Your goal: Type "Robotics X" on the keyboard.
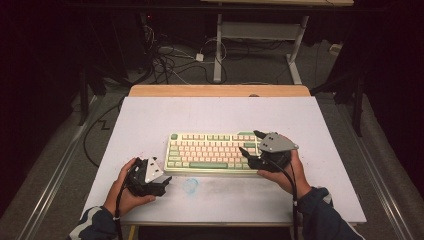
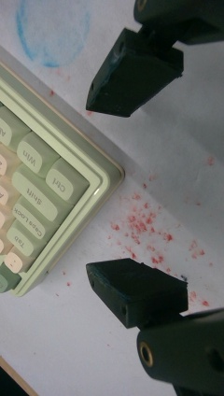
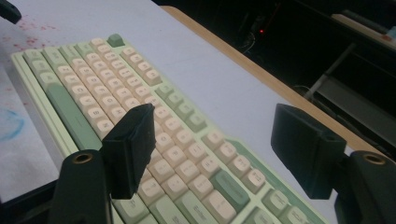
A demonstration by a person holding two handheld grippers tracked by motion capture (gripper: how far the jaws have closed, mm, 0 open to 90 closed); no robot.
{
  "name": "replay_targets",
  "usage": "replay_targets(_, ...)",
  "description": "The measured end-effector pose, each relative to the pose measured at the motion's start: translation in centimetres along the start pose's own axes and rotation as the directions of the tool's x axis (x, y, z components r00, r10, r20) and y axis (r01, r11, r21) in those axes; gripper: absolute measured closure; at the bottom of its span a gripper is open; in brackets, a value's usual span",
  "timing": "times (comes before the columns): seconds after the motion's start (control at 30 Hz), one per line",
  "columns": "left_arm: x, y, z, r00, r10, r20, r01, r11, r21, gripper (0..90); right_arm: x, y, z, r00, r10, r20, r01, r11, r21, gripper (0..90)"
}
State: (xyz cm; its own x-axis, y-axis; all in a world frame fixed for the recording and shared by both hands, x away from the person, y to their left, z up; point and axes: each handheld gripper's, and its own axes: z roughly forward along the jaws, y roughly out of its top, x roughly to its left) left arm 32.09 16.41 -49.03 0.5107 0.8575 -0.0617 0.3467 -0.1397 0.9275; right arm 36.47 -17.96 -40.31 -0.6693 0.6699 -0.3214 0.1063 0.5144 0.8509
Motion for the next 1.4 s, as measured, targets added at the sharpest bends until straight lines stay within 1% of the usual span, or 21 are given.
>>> replay_targets(0.13,-0.1,0.0,0.0,0.9999,0.014,-0.008,-0.014,0.9999,0.000,19.3,-0.2,-1.1,-1.2,0.9997,0.009,0.022,-0.009,1.000,-0.004,31.8)
replay_targets(0.23,0.0,0.1,-0.1,0.9998,0.015,-0.013,-0.015,0.9999,-0.005,21.0,-0.3,-2.0,-2.2,0.9986,0.009,0.053,-0.009,1.000,-0.001,31.5)
replay_targets(0.33,0.0,0.2,-0.2,0.9998,0.020,-0.006,-0.020,0.9998,-0.006,22.2,-0.4,-2.8,-3.0,0.9968,0.028,0.074,-0.028,1.000,-0.002,31.8)
replay_targets(0.43,0.0,0.4,-0.4,0.9999,0.015,-0.003,-0.015,0.9998,-0.012,23.4,-0.2,-3.8,-3.7,0.9959,0.018,0.089,-0.019,1.000,0.008,31.4)
replay_targets(0.5,0.0,0.6,-0.5,0.9999,0.012,-0.004,-0.012,0.9997,-0.019,25.0,0.0,-4.6,-4.3,0.9960,0.031,0.084,-0.033,0.999,0.013,31.0)
replay_targets(0.57,0.1,0.7,-0.6,0.9999,0.011,-0.007,-0.011,0.9996,-0.025,26.5,0.3,-5.2,-4.6,0.9949,0.035,0.094,-0.037,0.999,0.023,30.3)
replay_targets(0.63,0.3,1.0,-0.8,1.0000,0.002,0.001,-0.002,0.9995,-0.030,30.2,0.6,-5.9,-5.0,0.9945,0.028,0.101,-0.031,0.999,0.032,29.7)
replay_targets(0.7,0.5,1.3,-1.0,0.9999,-0.014,0.009,0.014,0.9996,-0.026,33.9,0.8,-6.5,-5.3,0.9953,0.037,0.089,-0.039,0.999,0.021,28.7)
replay_targets(0.73,0.5,1.4,-1.1,0.9999,-0.013,0.009,0.014,0.9998,-0.018,37.8,0.8,-6.9,-5.4,0.9953,0.040,0.088,-0.042,0.999,0.021,28.5)
replay_targets(0.77,0.6,1.4,-1.0,1.0000,-0.004,0.005,0.004,1.0000,-0.007,44.2,0.8,-7.0,-5.5,0.9951,0.040,0.091,-0.043,0.999,0.025,27.6)
replay_targets(0.8,0.7,1.5,-1.1,1.0000,-0.001,0.002,0.001,1.0000,0.000,47.7,0.9,-7.2,-5.5,0.9948,0.042,0.092,-0.045,0.999,0.031,26.5)
replay_targets(0.87,0.9,1.8,-1.3,0.9996,-0.021,0.019,0.021,0.9998,0.005,56.1,0.8,-7.5,-5.5,0.9946,0.047,0.093,-0.051,0.998,0.044,26.0)
replay_targets(0.93,1.0,2.3,-1.4,0.9988,-0.043,0.021,0.043,0.9991,-0.002,63.5,0.8,-7.5,-5.5,0.9939,0.053,0.097,-0.057,0.997,0.042,23.8)
replay_targets(1.0,1.2,2.8,-1.5,0.9964,-0.075,0.040,0.076,0.9971,-0.005,71.0,0.8,-7.5,-5.4,0.9939,0.053,0.097,-0.057,0.998,0.039,23.7)
replay_targets(1.03,1.2,3.0,-1.5,0.9949,-0.086,0.053,0.086,0.9963,0.007,75.1,0.9,-7.4,-5.3,0.9941,0.052,0.095,-0.056,0.998,0.041,23.7)
replay_targets(1.13,0.8,3.6,-1.3,0.9867,-0.107,0.122,0.101,0.9934,0.054,86.0,1.0,-7.6,-5.0,0.9949,0.043,0.091,-0.049,0.997,0.061,23.8)
replay_targets(1.17,0.6,3.8,-1.2,0.9844,-0.109,0.138,0.100,0.9926,0.068,87.4,1.0,-7.6,-4.8,0.9955,0.035,0.088,-0.041,0.997,0.067,23.9)
replay_targets(1.2,0.3,3.9,-0.9,0.9842,-0.104,0.143,0.094,0.9928,0.073,87.6,1.1,-7.6,-4.7,0.9957,0.032,0.088,-0.038,0.997,0.073,23.9)
replay_targets(1.23,0.1,4.1,-0.6,0.9855,-0.093,0.142,0.083,0.9935,0.078,87.6,1.1,-7.7,-4.6,0.9959,0.030,0.085,-0.036,0.996,0.077,23.9)
replay_targets(1.33,-0.5,4.6,0.3,0.9851,-0.088,0.148,0.075,0.9933,0.088,87.6,1.3,-7.7,-4.4,0.9964,0.026,0.081,-0.033,0.996,0.086,24.0)
replay_targets(1.4,-0.9,4.9,1.0,0.9844,-0.084,0.155,0.072,0.9939,0.084,87.6,1.4,-7.8,-4.3,0.9968,0.023,0.076,-0.030,0.995,0.093,24.1)
